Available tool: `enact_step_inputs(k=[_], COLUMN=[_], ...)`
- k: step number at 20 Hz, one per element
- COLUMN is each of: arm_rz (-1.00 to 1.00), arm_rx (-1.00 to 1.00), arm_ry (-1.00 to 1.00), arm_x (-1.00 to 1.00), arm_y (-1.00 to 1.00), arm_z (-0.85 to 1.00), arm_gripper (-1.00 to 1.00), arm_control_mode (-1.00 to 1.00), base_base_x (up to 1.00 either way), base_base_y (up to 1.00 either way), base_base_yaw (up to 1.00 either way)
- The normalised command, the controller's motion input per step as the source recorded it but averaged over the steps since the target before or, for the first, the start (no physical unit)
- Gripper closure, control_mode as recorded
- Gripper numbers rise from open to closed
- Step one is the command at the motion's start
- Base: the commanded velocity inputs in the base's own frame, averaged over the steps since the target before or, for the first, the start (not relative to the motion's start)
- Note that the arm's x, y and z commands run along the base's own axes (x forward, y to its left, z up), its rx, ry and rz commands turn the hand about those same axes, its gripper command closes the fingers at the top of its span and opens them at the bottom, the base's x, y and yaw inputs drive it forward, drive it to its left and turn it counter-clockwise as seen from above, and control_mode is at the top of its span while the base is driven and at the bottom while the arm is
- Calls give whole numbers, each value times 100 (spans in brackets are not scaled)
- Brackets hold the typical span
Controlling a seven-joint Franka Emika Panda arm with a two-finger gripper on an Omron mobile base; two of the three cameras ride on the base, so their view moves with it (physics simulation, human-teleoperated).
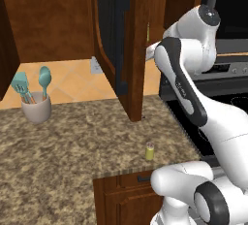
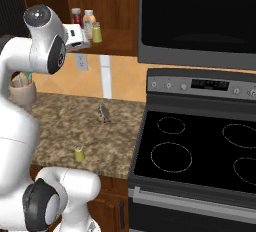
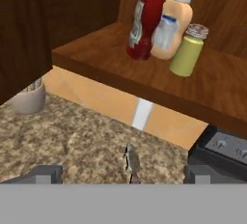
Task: Put the shaker and condiment bottle from the counter next to their counterparts in the cabinet.
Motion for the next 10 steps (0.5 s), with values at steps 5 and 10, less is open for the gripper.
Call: enact_step_inputs(k=[5,10], arm_rz=[0,3], arm_rx=[5,-6], arm_ry=[0,5], arm_x=[-55,-4], arm_y=[-30,0], arm_z=[-53,-39], arm_gripper=[-100,-100], arm_control_mode=[-100,-100], base_base_x=[0,0], base_base_y=[0,0], base_base_yaw=[0,0])
